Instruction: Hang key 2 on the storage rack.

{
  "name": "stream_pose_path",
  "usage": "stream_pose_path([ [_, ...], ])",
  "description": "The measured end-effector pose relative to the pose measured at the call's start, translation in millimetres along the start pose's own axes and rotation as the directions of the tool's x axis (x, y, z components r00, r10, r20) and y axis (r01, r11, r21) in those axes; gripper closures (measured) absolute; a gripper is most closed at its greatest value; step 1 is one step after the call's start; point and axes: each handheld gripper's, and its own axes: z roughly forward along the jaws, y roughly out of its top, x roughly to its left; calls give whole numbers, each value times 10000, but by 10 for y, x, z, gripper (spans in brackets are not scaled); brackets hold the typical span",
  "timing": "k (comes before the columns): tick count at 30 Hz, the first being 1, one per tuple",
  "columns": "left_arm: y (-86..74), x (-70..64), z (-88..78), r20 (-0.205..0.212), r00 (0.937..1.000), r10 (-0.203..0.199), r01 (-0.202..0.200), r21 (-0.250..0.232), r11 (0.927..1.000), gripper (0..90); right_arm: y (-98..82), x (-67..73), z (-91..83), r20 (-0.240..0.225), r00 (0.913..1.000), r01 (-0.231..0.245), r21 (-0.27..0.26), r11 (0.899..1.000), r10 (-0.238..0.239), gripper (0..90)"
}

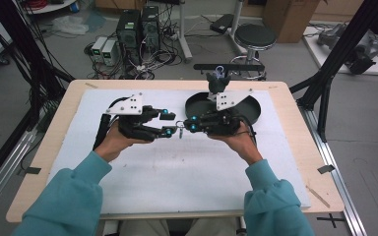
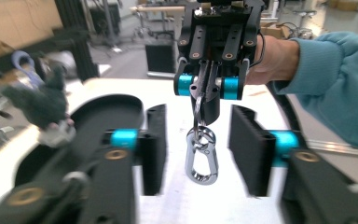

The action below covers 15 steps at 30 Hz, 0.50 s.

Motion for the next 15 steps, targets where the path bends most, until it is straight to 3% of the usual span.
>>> stream_pose_path([
  [3, -19, -8, -31, -808, 9967, 10, -22, -145, 9999, 194, 0, -7, -26, 245, 9997, 53, 14, 10000, -53, 890],
  [5, -42, 5, -79, -1548, 9877, -212, 243, 181, 9995, 47, -2, -7, -55, 390, 9992, -30, 149, 9999, 24, 890],
  [6, -56, 2, -109, -2073, 9781, -180, 252, 320, 9992, 17, -4, -9, -70, 464, 9989, -39, 147, 9999, 32, 890],
  [9, -124, -10, -233, -2822, 9582, -482, 490, -41, 9988, 17, -9, -25, -123, 767, 9971, -38, 98, 9999, 30, 890],
  [14, -281, -85, -441, -3346, 9407, -553, 603, 48, 9982, 17, -22, -46, -229, 1147, 9931, -244, 38, 9997, 238, 890],
  [15, -322, -111, -485, -3506, 9344, -626, 674, 15, 9977, 17, -23, -55, -248, 1292, 9915, -172, 20, 9999, 168, 890],
])
